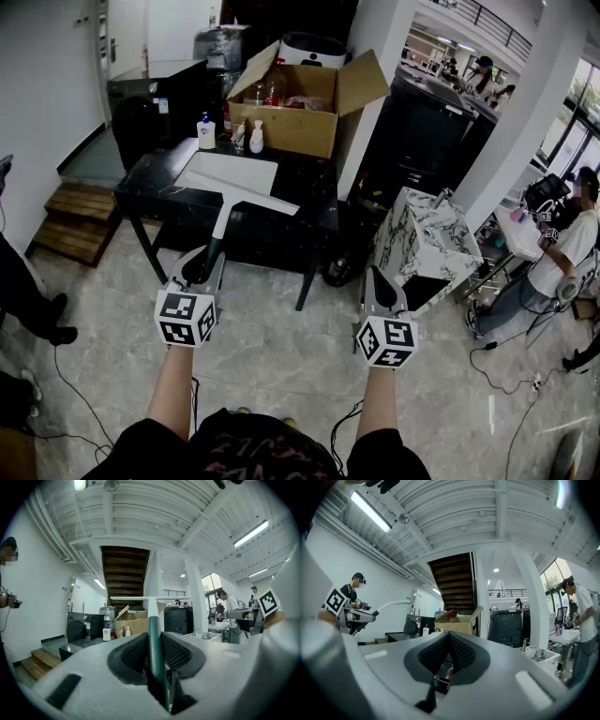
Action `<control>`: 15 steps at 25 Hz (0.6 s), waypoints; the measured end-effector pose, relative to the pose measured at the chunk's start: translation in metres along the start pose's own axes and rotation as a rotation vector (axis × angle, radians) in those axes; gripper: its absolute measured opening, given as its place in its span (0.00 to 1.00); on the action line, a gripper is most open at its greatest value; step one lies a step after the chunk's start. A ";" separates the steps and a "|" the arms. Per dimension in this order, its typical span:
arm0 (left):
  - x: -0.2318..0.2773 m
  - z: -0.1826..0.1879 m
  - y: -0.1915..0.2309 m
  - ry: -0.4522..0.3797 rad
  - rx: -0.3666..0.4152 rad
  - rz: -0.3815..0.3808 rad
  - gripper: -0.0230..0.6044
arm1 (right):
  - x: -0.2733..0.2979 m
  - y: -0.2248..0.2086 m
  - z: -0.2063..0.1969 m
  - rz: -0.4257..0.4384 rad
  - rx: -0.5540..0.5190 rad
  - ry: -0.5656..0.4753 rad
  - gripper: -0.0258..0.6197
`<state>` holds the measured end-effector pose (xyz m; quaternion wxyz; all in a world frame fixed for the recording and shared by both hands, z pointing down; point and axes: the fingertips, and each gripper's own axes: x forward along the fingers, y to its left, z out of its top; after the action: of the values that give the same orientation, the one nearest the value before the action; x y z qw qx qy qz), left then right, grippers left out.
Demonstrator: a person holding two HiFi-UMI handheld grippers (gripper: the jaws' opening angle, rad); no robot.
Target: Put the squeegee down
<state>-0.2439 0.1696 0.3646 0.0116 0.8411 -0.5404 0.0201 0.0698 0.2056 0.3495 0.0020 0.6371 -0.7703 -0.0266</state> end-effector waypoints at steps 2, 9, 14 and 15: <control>0.001 0.001 0.000 0.000 0.006 -0.002 0.20 | 0.001 0.001 0.001 0.000 0.006 -0.003 0.05; 0.003 0.001 0.000 0.003 0.008 -0.009 0.20 | 0.004 0.002 -0.002 -0.003 0.009 0.001 0.05; 0.005 0.002 0.000 0.004 0.001 -0.010 0.20 | 0.006 0.004 -0.003 -0.003 -0.019 0.011 0.06; 0.004 0.001 0.001 0.003 -0.001 -0.011 0.20 | 0.006 0.005 -0.002 0.000 -0.015 0.009 0.06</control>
<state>-0.2428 0.1652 0.3633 0.0128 0.8439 -0.5359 0.0210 0.0637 0.2005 0.3518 0.0101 0.6371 -0.7701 -0.0296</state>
